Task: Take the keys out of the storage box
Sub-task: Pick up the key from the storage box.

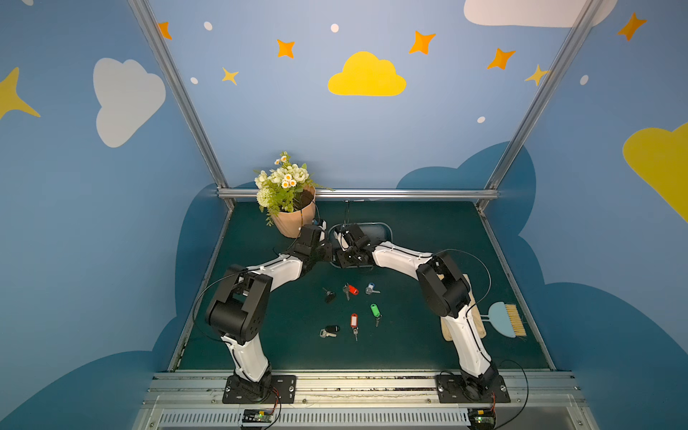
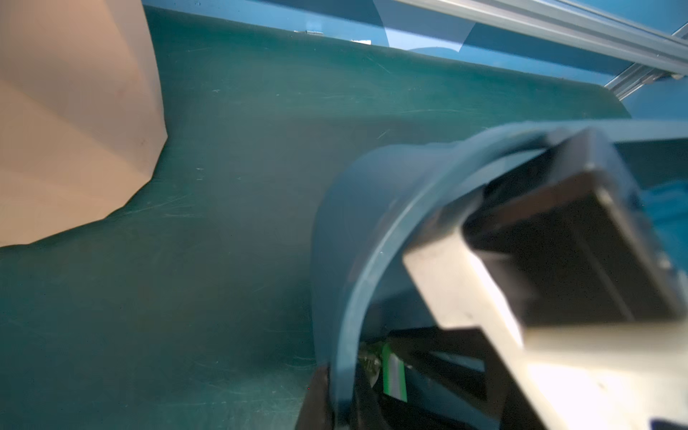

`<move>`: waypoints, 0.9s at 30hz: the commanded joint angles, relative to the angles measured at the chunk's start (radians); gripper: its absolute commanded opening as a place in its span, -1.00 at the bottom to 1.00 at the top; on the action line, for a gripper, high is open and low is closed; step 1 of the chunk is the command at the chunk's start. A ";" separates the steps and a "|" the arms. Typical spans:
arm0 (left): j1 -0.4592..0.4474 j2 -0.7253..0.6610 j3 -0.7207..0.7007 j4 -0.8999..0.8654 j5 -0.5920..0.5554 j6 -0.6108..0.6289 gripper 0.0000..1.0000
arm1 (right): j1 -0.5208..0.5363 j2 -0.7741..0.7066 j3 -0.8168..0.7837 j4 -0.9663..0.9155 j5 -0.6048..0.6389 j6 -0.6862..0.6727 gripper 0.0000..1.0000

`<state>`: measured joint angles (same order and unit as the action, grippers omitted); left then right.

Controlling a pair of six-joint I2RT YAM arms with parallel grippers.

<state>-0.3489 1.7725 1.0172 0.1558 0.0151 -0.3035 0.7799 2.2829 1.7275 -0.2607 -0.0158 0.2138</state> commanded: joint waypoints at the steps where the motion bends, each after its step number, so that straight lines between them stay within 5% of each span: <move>1: -0.002 -0.007 0.015 -0.034 0.045 0.000 -0.95 | -0.007 0.023 -0.002 -0.016 0.005 -0.012 -0.63; 7: 0.010 0.005 0.054 -0.105 0.041 -0.015 -0.95 | -0.008 -0.046 -0.041 0.005 0.023 -0.034 -1.00; 27: 0.035 0.090 0.295 -0.465 0.099 -0.008 -0.90 | -0.036 -0.351 -0.215 0.041 0.013 -0.099 -1.00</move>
<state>-0.3206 1.8450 1.2720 -0.2245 0.0742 -0.3176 0.7521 2.0060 1.5482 -0.2306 0.0074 0.1375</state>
